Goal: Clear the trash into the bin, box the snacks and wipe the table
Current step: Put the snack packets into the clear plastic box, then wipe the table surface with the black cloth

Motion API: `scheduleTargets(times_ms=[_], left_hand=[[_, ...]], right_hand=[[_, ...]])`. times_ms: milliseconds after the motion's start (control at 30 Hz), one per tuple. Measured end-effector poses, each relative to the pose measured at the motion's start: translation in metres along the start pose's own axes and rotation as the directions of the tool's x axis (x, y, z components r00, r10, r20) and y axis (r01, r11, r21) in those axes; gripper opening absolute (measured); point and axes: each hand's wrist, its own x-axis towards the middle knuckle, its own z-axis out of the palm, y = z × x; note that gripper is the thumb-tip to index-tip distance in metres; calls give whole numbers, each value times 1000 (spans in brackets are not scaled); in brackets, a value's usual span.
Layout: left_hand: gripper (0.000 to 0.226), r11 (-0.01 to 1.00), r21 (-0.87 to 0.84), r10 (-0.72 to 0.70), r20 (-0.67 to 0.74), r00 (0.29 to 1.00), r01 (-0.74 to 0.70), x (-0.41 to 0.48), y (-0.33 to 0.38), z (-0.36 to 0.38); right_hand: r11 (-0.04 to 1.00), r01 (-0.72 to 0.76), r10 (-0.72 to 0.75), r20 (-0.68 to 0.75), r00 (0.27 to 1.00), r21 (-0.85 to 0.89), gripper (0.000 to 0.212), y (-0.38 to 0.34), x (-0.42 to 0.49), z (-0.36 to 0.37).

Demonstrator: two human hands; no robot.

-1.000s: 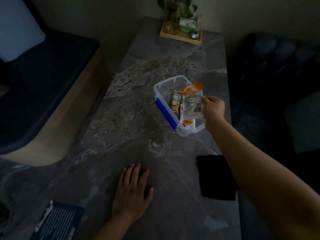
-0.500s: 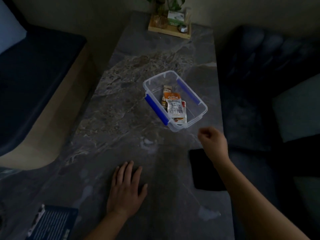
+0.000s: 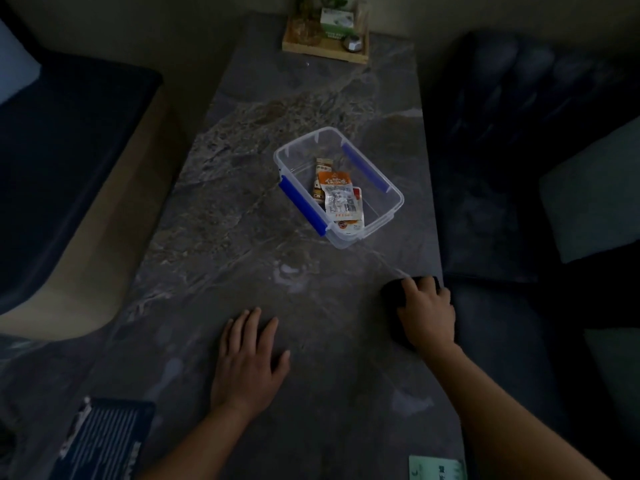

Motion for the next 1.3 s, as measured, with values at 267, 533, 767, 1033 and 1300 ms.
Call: scheduleTargets(times_ms=[267,533,767,1033,1300], left_hand=[[59,1000,2,12,12,1000,-12,0,2,-4],[60,983,-131,144,91,985,-132,-9,-19,-18],[49,934,-215,309,84,947,-285,-111,-77,-32],[58,957,-35,289,155,945,-288,-175,-122,-25],[56,958,21,281,110,953,-285,-175,-115,-29]], right_hand=[[834,-41,92,-66,994,550,18,2,-42,-43],[870,27,102,-233,967,493,32,-16,-210,-35],[969,186,-205,110,973,160,65,-34,-272,87],[969,243,-245,55,968,43,62,-59,-303,120],[986,117,-120,23,992,115,63,-51,-271,113]])
